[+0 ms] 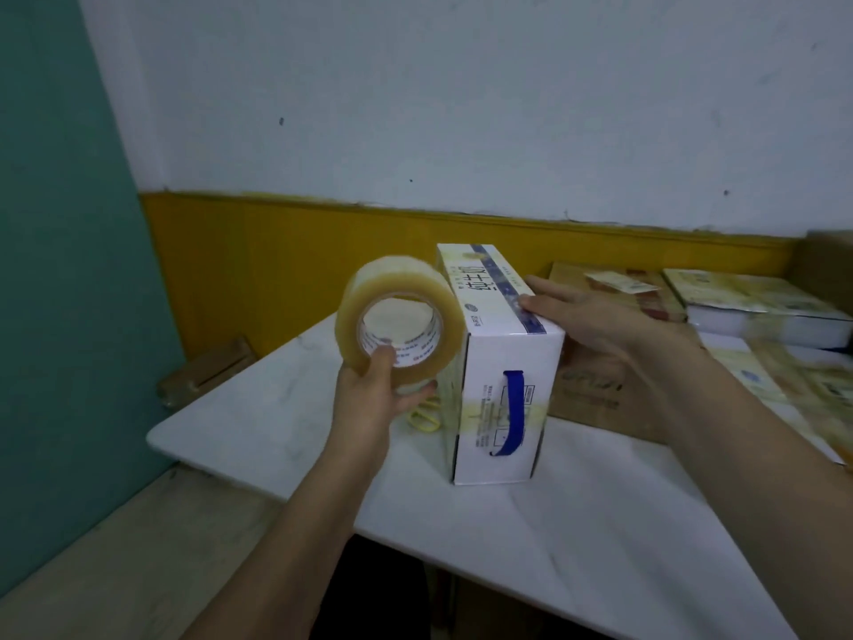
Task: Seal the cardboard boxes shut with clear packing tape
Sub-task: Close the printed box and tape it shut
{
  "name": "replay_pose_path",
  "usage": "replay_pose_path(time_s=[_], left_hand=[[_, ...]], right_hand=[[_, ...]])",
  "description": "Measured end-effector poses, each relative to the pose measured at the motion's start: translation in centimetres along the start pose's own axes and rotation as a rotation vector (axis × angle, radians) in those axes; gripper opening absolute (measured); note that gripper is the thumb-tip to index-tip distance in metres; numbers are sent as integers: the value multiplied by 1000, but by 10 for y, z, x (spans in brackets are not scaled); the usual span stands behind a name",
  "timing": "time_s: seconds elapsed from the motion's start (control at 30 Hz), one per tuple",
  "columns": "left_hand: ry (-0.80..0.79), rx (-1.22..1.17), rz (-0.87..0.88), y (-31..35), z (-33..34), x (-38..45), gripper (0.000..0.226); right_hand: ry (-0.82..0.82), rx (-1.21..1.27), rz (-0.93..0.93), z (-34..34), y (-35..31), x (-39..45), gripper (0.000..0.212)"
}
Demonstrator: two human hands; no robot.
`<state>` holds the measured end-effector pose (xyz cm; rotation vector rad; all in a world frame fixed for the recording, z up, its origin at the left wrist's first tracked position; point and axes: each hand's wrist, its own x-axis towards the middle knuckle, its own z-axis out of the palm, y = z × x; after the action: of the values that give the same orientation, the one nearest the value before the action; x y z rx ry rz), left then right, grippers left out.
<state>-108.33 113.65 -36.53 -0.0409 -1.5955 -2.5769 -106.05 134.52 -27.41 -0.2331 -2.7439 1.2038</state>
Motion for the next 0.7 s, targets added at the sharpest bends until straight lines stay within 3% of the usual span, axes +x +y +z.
replay_pose_path(time_s=[0.2,0.33,0.4,0.5,0.57,0.7], left_hand=[[-39,55,-19,-11,-15,12,18],[-58,193,-50,-41,-35,2,29],[-29,221,-21,-43,-38,7,29],[-76,347,76,-27,-37,18,23],[-106,404,88,-22,-35,21,26],[-100,470,72,-20,-29,13,38]], right_hand=[[55,-212,-121,3,-13,8,30],[40,-323,-98,-1,-17,11,27],[-24,-325,-80,-1,-27,7,42],[-124,-487,-44,16,-47,7,88],[-65,-414,-16,25,-50,10,87],[48,-134,31,13,-37,10,63]])
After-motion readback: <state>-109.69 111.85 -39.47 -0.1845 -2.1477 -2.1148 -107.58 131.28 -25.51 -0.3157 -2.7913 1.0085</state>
